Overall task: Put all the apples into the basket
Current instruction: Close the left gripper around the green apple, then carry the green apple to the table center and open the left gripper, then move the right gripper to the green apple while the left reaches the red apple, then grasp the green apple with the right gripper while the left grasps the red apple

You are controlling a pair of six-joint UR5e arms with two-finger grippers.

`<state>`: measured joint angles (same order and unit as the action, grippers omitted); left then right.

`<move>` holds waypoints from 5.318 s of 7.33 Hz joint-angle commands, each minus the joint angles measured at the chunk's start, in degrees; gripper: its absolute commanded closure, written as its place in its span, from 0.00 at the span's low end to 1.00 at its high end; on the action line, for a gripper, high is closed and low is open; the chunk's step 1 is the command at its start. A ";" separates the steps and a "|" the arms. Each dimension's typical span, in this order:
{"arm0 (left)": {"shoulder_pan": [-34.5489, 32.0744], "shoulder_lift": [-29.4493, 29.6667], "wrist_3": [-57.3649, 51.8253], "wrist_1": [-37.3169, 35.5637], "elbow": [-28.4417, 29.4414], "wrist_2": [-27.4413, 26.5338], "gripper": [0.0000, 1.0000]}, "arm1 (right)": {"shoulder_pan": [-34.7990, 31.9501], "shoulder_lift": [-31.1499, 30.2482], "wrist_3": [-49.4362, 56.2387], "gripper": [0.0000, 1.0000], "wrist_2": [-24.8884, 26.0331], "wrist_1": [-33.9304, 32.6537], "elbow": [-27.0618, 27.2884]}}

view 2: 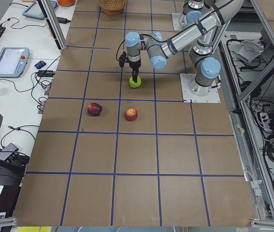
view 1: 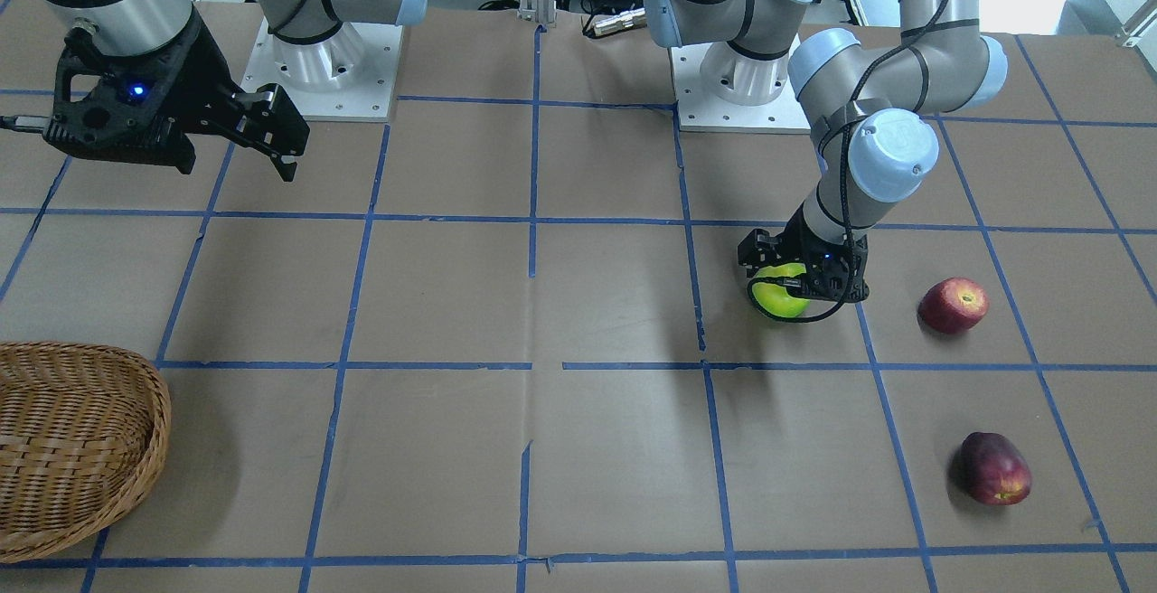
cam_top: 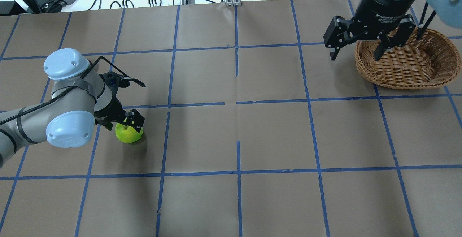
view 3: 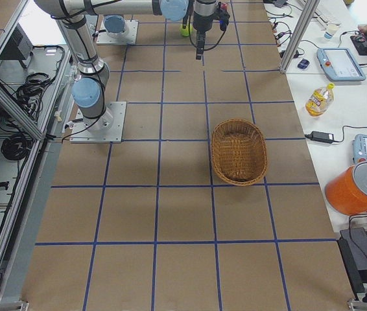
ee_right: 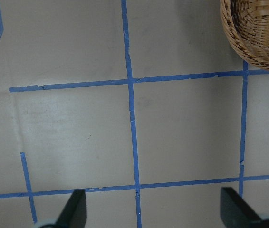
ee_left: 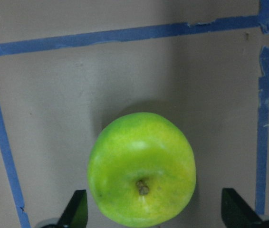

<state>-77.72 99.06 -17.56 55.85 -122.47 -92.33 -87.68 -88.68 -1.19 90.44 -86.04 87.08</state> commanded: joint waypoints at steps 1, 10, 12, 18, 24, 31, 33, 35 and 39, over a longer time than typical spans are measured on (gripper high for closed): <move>0.02 2.89 -0.02 -1.61 0.30 -0.22 0.03 | 0.05 -0.09 0.22 0.00 -0.08 -0.88 0.02; -26.04 14.12 44.94 2.34 23.11 12.69 0.79 | 0.14 0.44 0.40 0.00 0.09 -2.99 0.11; -30.90 19.66 46.91 2.07 27.63 12.53 0.71 | 0.23 0.79 0.31 0.00 0.01 -2.47 0.20; -28.47 15.05 45.16 4.87 27.81 5.41 0.00 | 0.49 5.79 -0.21 0.00 0.19 -3.17 -0.32; -2.75 3.69 2.42 22.37 25.53 -9.86 0.00 | -13.36 17.81 -17.85 0.00 -3.95 -15.79 -0.42; 19.79 7.37 -31.22 -2.19 10.01 -10.94 0.00 | -21.48 29.87 -22.98 0.00 -7.73 -24.09 -0.51; 20.06 10.00 -32.28 -5.49 8.91 -11.38 0.00 | -21.48 31.45 -23.07 0.00 -7.91 -24.17 -0.68; 20.15 11.16 -32.37 -5.75 9.01 -11.38 0.00 | -21.48 32.34 -23.07 0.00 -8.26 -24.17 -0.59; 21.11 12.30 -34.56 -9.27 9.27 -11.21 0.00 | -21.39 32.87 -23.94 0.87 -8.79 -28.37 -0.33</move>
<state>-57.23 110.99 -51.50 47.48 -113.27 -103.73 -109.16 -55.68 -24.45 81.36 -112.13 86.57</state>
